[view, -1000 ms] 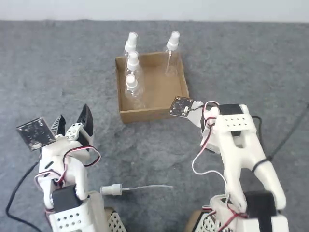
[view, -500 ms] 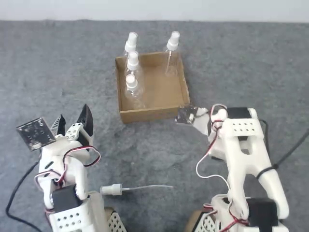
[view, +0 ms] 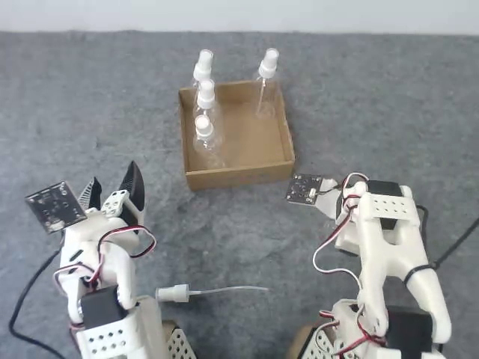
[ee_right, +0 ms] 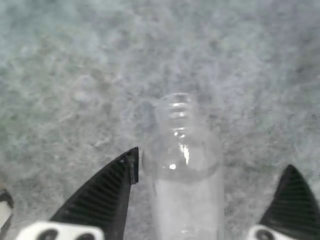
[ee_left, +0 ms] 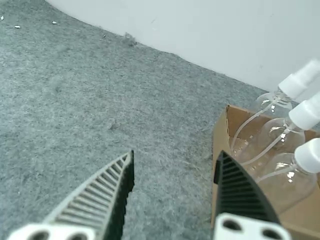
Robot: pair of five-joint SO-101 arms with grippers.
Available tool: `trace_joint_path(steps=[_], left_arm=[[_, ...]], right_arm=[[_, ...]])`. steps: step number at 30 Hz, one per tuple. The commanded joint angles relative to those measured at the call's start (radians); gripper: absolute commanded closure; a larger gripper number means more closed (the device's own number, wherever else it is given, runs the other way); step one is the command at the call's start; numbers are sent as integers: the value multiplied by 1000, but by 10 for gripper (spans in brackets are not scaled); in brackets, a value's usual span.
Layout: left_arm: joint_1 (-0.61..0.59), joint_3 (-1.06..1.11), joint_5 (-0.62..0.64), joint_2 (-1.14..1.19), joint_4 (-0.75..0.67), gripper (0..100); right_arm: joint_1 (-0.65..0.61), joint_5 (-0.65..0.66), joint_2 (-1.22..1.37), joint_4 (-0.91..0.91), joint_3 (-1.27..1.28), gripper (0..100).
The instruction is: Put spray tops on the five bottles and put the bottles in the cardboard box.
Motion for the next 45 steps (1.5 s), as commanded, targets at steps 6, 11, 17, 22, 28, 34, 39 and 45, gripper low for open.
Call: trace_joint_path(steps=[6,11,17,22,28,34,39,45], left_arm=[[-3,-12,6,-21,-35,754],[-3,-12,6,-21,-35,754],[-3,-12,6,-21,-35,754],[-3,-12,6,-21,-35,754],[-3,-12,6,-21,-35,754],[-3,-12,6,-21,-35,754],[-3,-12,6,-21,-35,754],[-3,-12,6,-21,-35,754]], right_arm=[[12,12,-54,-179,120,745],[7,8,-64,-180,117,806],[4,6,-64,-177,117,942],[5,-127,-64,-176,109,949],[-1,-348,-65,-174,74,950],[-42,-529,-211,-96,61,946],[-151,-664,-397,12,64,950],[-283,-804,-555,28,64,951]])
